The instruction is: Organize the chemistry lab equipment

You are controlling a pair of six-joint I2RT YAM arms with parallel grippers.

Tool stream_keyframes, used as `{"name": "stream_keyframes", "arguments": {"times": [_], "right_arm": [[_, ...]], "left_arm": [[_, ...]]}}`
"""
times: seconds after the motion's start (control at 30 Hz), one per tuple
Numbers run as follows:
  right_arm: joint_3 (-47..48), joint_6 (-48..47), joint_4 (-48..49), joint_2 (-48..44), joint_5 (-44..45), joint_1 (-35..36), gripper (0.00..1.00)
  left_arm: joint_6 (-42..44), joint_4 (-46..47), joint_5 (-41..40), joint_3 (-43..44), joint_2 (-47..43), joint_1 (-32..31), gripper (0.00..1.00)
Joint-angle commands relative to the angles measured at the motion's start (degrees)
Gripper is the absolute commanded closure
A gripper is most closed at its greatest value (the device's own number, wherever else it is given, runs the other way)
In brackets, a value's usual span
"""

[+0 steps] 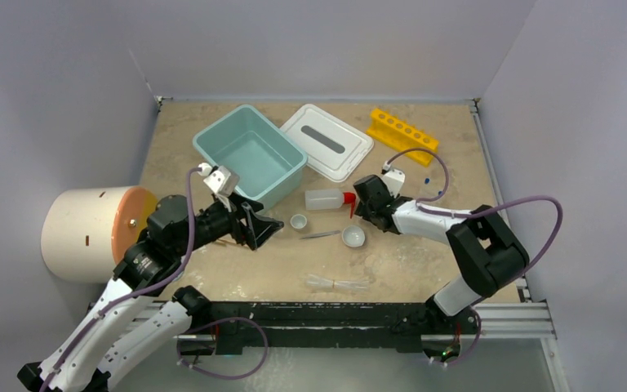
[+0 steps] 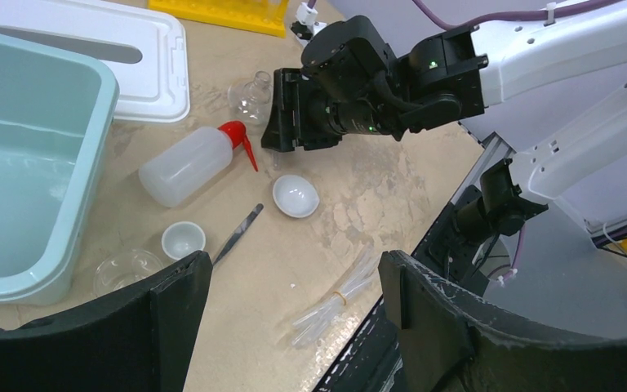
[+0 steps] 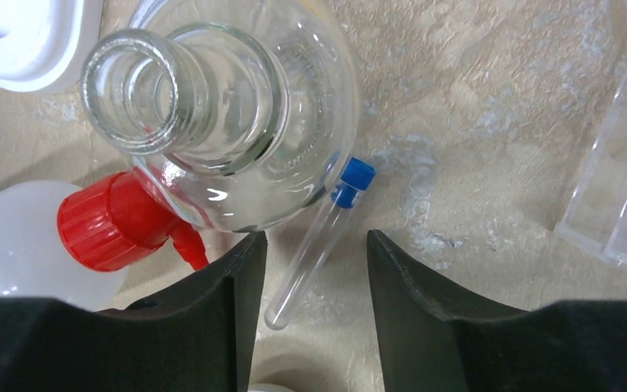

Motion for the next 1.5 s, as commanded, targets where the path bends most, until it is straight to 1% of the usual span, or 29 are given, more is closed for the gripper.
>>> {"name": "stream_keyframes", "arguments": {"times": [0.0,0.07,0.37,0.5,0.67,0.77,0.9,0.97,1.1,1.23,1.37,1.47], "right_arm": [[0.83,3.43,-1.19,2.40,2.68,0.76,0.50],[0.71,3.50,-1.74,2.40,3.12,0.89,0.52],[-0.71,2.77,-3.25,0.71,3.22,1.19,0.69],[-1.15,1.95,-4.62,-0.26,3.02,1.25,0.79],[-2.10,1.17,-6.59,-4.85,2.99,1.22,0.90],[-2.03,1.20,-8.78,-8.51,3.96,1.21,0.92],[-1.06,0.57,-11.53,-14.33,4.07,1.23,0.93],[-1.01,-1.21,-11.51,-17.88,2.94,1.20,0.92],[-1.41,-8.00,-7.24,-25.21,-3.89,1.21,0.91],[-0.76,-14.46,-1.74,-31.31,-13.95,1.21,0.90],[0.85,-17.12,1.87,-34.19,-22.51,1.32,0.91],[0.32,-16.52,8.31,-36.13,-29.04,1.37,0.90]], "left_arm": [[1.10,2.50,0.46,0.09,-0.54,0.41,0.23],[1.11,2.52,0.37,0.04,-0.67,0.39,0.23],[1.11,2.51,0.37,0.05,-0.91,0.44,0.23],[1.11,2.45,0.37,0.04,-0.95,0.41,0.23],[1.08,2.50,0.43,0.11,-0.95,0.45,0.23],[1.10,2.47,0.52,0.04,-0.74,0.54,0.23],[1.03,2.44,0.76,0.10,-0.36,0.55,0.23],[1.02,2.60,1.03,0.06,-0.01,0.53,0.23],[0.78,2.83,1.80,0.05,0.94,0.54,0.23],[0.18,2.95,2.30,0.07,2.12,0.52,0.23],[-1.05,3.73,3.75,-0.07,3.34,0.47,0.23],[-2.54,4.68,5.21,-0.33,4.34,0.46,0.23]]}}
